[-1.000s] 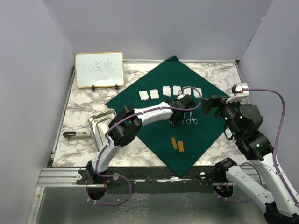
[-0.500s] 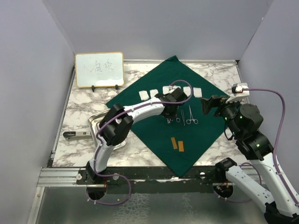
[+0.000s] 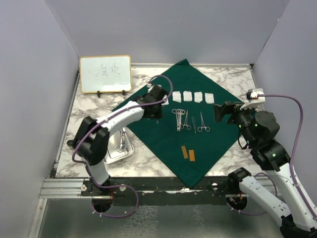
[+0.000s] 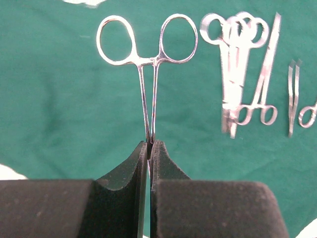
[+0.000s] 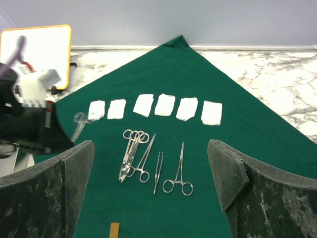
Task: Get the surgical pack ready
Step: Pick up the medical item from the surgical kit, then place the medical item in the container.
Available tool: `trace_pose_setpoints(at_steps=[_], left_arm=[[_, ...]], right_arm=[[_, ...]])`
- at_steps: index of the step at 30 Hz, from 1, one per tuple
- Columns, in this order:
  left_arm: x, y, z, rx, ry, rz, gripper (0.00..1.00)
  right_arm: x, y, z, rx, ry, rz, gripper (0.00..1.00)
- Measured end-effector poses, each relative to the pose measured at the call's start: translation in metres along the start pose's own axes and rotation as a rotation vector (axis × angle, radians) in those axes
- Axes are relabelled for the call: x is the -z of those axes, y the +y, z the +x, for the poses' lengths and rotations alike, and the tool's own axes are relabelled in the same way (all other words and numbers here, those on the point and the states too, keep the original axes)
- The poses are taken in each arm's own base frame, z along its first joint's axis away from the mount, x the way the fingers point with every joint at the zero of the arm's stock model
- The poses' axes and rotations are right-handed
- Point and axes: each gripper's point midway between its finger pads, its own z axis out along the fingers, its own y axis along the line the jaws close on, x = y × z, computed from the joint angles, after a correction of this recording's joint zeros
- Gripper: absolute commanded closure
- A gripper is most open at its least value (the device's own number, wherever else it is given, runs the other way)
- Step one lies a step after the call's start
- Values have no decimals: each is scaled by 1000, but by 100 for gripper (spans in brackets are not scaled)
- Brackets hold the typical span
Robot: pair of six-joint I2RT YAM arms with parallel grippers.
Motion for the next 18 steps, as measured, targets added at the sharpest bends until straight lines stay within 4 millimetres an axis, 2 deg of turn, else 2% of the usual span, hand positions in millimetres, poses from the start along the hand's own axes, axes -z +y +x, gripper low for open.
trace_pose_setpoints(at_steps=[5, 8, 13, 18], left_arm=[[35, 70, -13, 88, -92, -104, 100], [56, 109, -6, 138, -139, -175, 100], [81, 167, 28, 230, -182, -302, 100], [79, 207, 61, 305, -147, -411, 100]], right_arm=[[0, 0, 1, 0, 1, 0, 1], [0, 0, 1, 0, 2, 0, 1], [-1, 0, 2, 1, 6, 1, 1], [-1, 0, 4, 2, 9, 1, 1]])
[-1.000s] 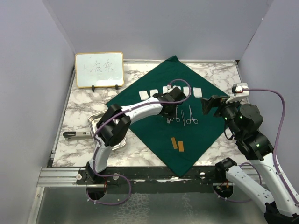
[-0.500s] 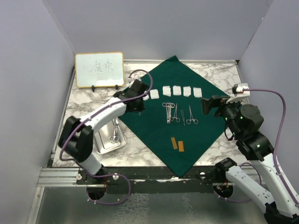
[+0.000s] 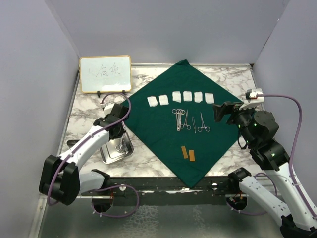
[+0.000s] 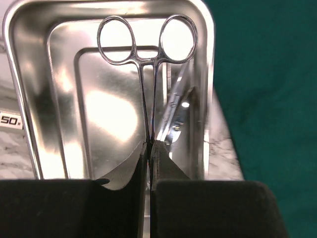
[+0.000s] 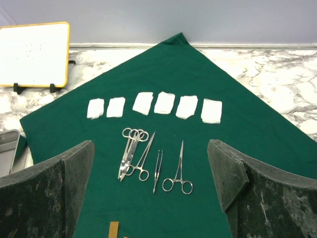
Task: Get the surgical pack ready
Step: Place the medical item in the container.
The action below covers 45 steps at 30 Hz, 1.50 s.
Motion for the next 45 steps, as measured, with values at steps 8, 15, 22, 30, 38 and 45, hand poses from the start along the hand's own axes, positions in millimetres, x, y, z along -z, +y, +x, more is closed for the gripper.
trace_pose_setpoints(at_steps=[8, 15, 22, 30, 38, 45], left_arm=[[-29, 25, 42, -19, 159, -99, 100], [-30, 17, 47, -11, 186, -58, 89], [-27, 12, 52, -4, 210, -22, 62], [-7, -11, 12, 32, 102, 80, 46], [17, -77, -34, 19, -19, 307, 46], [18, -163, 13, -168, 58, 425, 51]], right_arm=[[0, 0, 0, 0, 0, 0, 1], [0, 0, 0, -1, 0, 0, 0], [0, 0, 0, -1, 0, 0, 0], [0, 0, 0, -2, -1, 0, 0], [0, 0, 0, -2, 0, 0, 0], [0, 0, 0, -2, 1, 0, 0]])
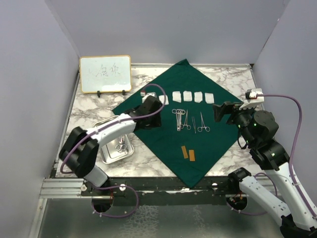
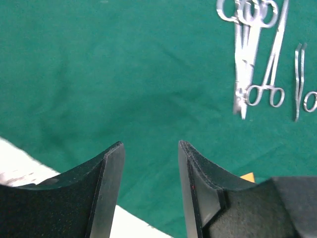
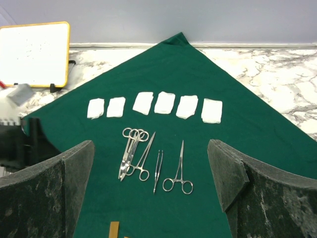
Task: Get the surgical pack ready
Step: Place the medical item in the container, then pick up the medical item from the surgical kit.
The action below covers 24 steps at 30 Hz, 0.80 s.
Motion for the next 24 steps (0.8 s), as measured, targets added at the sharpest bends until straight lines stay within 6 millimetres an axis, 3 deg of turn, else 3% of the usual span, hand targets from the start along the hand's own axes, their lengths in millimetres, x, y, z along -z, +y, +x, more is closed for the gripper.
trace_pose_setpoints(at_steps=[3, 5, 10, 13, 19, 24], left_arm=[[-17, -37, 11, -50, 34, 35, 53], [-28, -61, 16, -77, 49, 58, 62], [-58, -129, 13, -82, 59, 108, 62], [-71, -156, 16, -66, 70, 121, 62], [-79, -185, 26, -54, 92, 134, 62], [-85, -198, 31, -44, 102, 137, 62]], right_arm=[[-1, 0, 1, 0, 2, 0, 0], [-1, 0, 1, 0, 3, 1, 0], [-1, 0, 1, 0, 2, 1, 0], [0, 0, 0, -1, -1, 0, 0], [2, 0, -2, -3, -10, -1, 0], [5, -1, -4, -5, -19, -2, 0]])
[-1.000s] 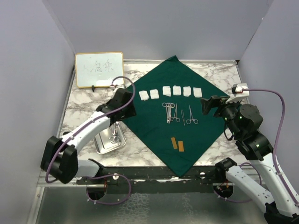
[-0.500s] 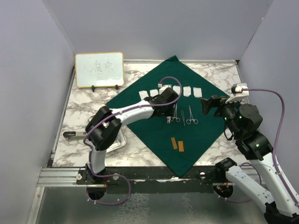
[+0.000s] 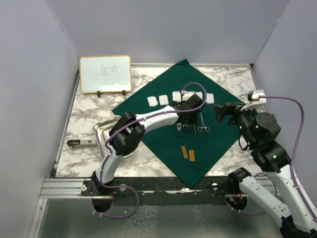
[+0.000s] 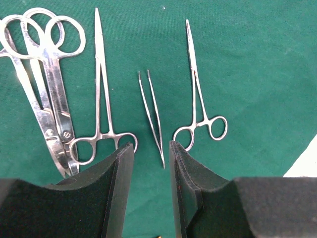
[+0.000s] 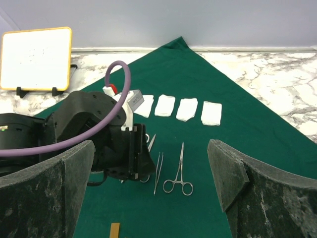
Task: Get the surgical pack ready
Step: Pick up the medical item from the surgical kit.
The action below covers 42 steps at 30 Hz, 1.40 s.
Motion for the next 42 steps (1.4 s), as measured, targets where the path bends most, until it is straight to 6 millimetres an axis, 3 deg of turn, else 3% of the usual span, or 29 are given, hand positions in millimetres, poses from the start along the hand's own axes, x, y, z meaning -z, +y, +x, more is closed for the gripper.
trace_pose_setpoints(at_steps=[16, 27, 38, 42], left_arm=[[-24, -6, 8, -7, 35, -43, 64], [-41, -1, 16, -18, 53, -75, 78], [-39, -1, 15, -31, 51, -80, 98], [-36, -4, 11, -43, 45, -72, 100]], right_arm=[[2, -2, -1, -2, -9, 10, 0], [3, -3, -3, -3, -13, 12, 0], [3, -3, -3, -3, -13, 12, 0], [3, -3, -3, -3, -13, 12, 0]])
